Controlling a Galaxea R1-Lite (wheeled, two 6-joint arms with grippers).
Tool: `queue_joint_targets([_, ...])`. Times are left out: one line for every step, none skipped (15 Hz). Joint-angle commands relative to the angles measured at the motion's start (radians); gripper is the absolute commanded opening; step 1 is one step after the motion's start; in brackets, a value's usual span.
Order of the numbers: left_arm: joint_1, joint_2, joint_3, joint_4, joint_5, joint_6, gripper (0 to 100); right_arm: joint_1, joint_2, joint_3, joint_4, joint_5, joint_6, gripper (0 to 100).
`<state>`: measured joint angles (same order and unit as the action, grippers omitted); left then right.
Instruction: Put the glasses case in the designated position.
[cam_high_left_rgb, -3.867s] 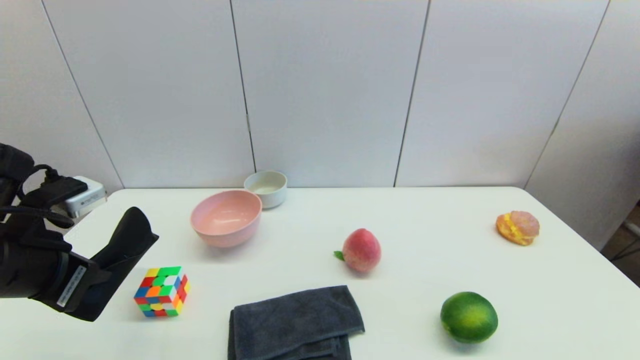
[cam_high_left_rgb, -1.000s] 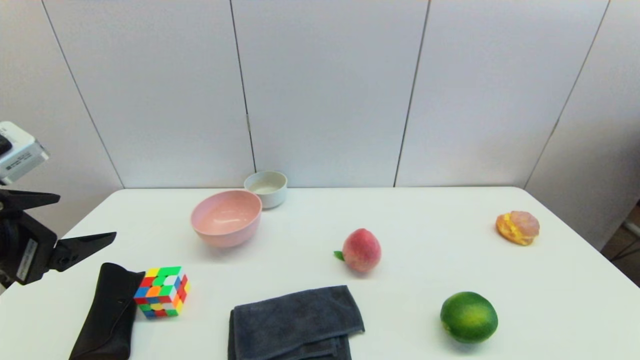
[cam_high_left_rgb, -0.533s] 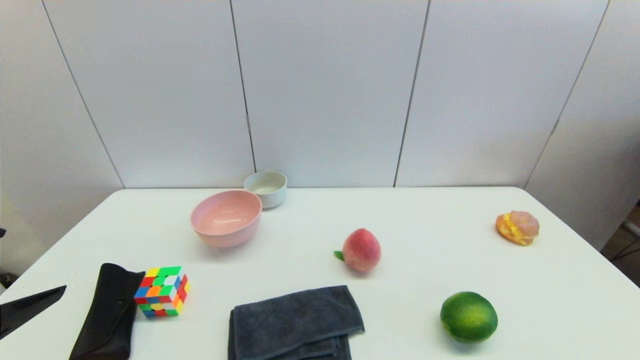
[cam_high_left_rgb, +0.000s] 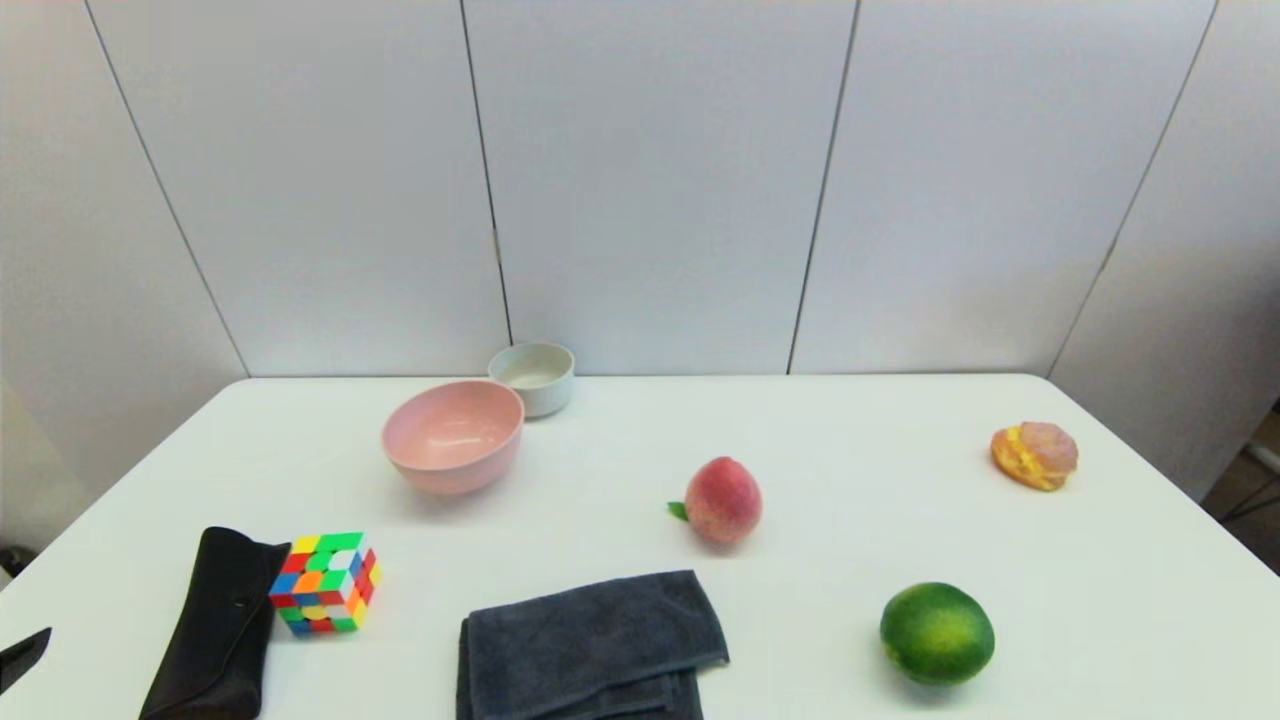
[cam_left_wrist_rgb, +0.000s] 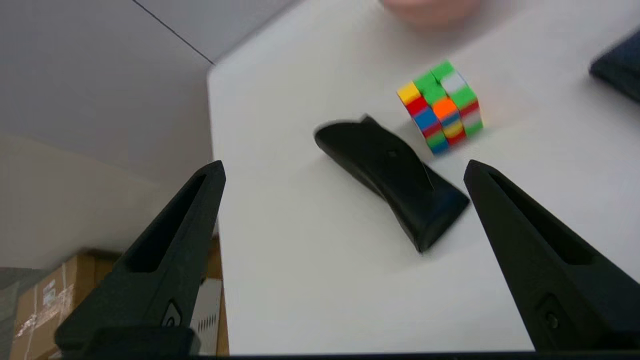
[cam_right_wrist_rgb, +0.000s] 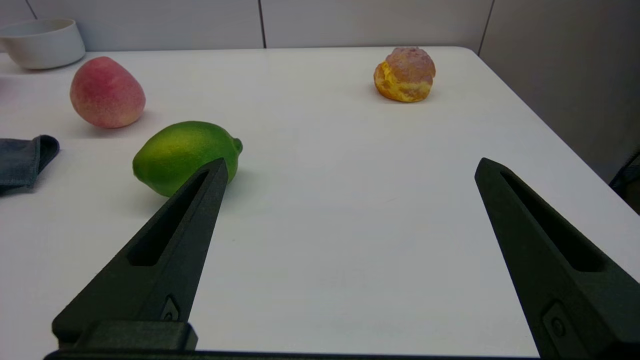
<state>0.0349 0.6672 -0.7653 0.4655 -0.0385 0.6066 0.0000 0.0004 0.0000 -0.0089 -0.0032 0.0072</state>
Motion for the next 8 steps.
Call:
queue_joint_targets([0.002,-0.077,0.063,-0.125,0.003,-0.022,100,0.000,0.001,0.000,0.000,0.000,0.002,100])
queue_joint_targets([0.002,-0.089,0.081,-0.154,0.011,-0.030,100,0.000,0.001,0.000,0.000,0.000,0.002,100])
queue_joint_targets([0.002,-0.110,0.103,-0.186,0.028,-0.031,100,0.002,0.001,0.000,0.000,0.000,0.002,100])
queue_joint_targets([0.002,-0.129,0.126,-0.225,0.042,-0.033,100,0.000,0.001,0.000,0.000,0.000,0.002,100])
queue_joint_targets([0.002,-0.150,0.158,-0.283,0.045,-0.042,100,0.000,0.001,0.000,0.000,0.000,0.002,100])
queue_joint_targets([0.002,-0.166,0.184,-0.323,0.046,-0.045,100,0.000,0.001,0.000,0.000,0.000,-0.001,100])
queue_joint_targets([0.002,-0.187,0.215,-0.358,0.046,-0.045,100,0.000,0.001,0.000,0.000,0.000,-0.001,100])
queue_joint_targets([0.002,-0.206,0.242,-0.390,0.045,-0.045,100,0.000,0.001,-0.002,0.000,0.000,0.002,100])
